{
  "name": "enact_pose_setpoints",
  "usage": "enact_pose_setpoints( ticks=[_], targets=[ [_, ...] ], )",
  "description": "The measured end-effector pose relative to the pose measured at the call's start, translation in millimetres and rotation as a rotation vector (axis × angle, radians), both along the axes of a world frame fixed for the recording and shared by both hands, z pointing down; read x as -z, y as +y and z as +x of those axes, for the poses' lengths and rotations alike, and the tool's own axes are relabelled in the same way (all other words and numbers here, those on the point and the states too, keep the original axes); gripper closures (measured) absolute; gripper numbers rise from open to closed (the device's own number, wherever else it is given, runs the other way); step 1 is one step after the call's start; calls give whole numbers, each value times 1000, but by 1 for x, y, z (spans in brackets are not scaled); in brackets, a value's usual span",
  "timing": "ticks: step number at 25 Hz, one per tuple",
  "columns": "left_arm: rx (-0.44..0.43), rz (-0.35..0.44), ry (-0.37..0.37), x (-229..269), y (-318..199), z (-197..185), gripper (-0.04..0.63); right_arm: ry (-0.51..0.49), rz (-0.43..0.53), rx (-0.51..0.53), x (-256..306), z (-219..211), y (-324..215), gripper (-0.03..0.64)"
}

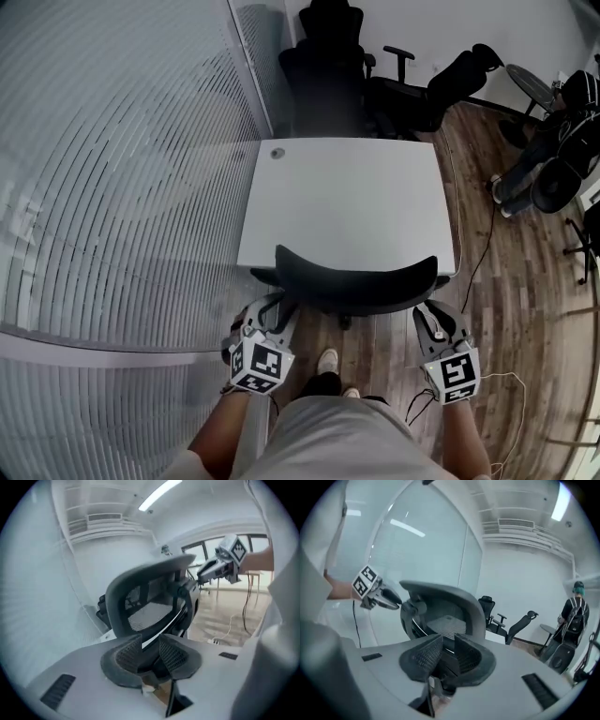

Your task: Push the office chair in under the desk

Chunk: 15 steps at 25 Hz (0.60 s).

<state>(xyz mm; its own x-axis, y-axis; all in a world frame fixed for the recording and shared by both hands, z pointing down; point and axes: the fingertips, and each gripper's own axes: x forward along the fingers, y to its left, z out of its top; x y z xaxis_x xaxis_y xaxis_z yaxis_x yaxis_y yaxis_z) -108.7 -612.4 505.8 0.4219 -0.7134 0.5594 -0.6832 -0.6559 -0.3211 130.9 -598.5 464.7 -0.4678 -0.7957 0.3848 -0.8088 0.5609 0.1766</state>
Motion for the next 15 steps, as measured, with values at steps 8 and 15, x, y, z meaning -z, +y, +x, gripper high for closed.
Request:
enact_pose_setpoints(
  ticks=[8,15],
  targets=[
    [-42,55,534,89,42,61,537,-305,46,59,63,-55,37,564],
    [-89,92,632,105,54,87,538,-325,92,125,81,-97,51,588]
  ],
)
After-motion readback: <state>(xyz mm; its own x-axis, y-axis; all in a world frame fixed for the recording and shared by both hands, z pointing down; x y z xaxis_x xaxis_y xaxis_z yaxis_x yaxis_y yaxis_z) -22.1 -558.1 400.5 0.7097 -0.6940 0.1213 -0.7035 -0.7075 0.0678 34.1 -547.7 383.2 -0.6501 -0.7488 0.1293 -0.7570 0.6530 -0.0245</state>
